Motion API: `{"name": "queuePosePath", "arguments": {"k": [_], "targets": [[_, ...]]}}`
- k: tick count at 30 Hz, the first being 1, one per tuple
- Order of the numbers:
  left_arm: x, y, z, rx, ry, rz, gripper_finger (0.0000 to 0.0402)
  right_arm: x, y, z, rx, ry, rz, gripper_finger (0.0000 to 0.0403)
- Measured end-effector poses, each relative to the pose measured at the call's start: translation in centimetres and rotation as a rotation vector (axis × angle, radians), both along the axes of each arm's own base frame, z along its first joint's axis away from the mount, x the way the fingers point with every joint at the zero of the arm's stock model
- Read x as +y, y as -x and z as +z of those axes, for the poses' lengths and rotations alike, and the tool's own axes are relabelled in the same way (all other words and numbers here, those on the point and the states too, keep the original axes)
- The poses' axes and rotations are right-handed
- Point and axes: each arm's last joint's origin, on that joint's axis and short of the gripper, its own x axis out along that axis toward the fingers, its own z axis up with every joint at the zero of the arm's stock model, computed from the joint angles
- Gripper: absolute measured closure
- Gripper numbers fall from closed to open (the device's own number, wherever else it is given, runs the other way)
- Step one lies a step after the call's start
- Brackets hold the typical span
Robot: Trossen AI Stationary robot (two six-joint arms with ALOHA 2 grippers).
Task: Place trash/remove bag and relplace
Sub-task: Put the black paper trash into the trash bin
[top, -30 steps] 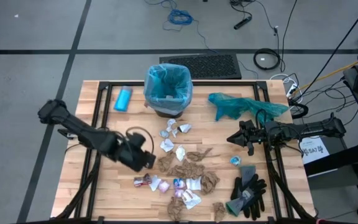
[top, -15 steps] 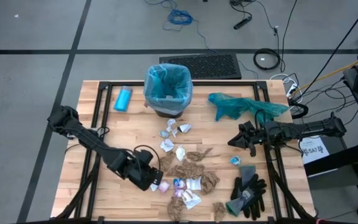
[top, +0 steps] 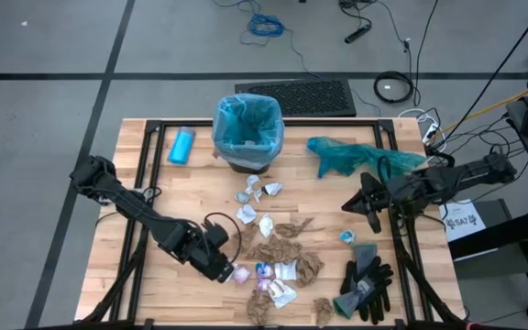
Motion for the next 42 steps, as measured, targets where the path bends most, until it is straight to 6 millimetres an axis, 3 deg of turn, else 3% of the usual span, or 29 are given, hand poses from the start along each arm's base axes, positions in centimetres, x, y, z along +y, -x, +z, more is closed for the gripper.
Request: {"name": "queuePosePath", "arguments": {"k": [6, 15, 21, 26, 28, 32, 33, 37, 42], "targets": [[-0.3, 0.4, -0.9, 0.088, -0.038, -0.238, 0.0221, 1.1, -1.2, -0.9, 0.14, -0.07, -0.059, 0.0403], [-1.7, 0.3, -4.1, 0.201, -0.159, -0.584, 0.0221, 2.9, -3.7, -0.9, 0.102, -0.209, -0.136, 0.0403], [-2.7, 0.3, -8.3, 0.285, -0.207, -0.638, 0.0221, 3.9, -5.5, 1.7, 0.128, -0.144, -0.192, 0.0403], [-3.0, 0.1, -10.5, 0.286, -0.218, -0.632, 0.023, 4.8, -7.1, 4.6, 0.141, -0.099, -0.207, 0.0403], [-2.7, 0.0, -10.6, 0.304, -0.198, -0.62, 0.0259, 5.3, -7.8, 5.7, 0.131, -0.073, -0.199, 0.0403], [-2.4, -0.1, -9.5, 0.278, -0.163, -0.616, 0.0373, 6.2, -8.7, 7.6, 0.116, -0.043, -0.155, 0.0403], [-2.2, 0.1, -9.1, 0.277, -0.164, -0.599, 0.0385, 6.4, -8.8, 7.9, 0.117, -0.04, -0.148, 0.0403], [-1.1, 1.0, -7.2, 0.293, -0.211, -0.479, 0.0395, 7.4, -8.7, 7.5, 0.198, -0.011, -0.132, 0.0403], [0.4, 3.0, -3.4, 0.286, -0.206, -0.36, 0.0398, 8.5, -7.5, 4.8, 0.441, 0.071, -0.198, 0.0403]]}}
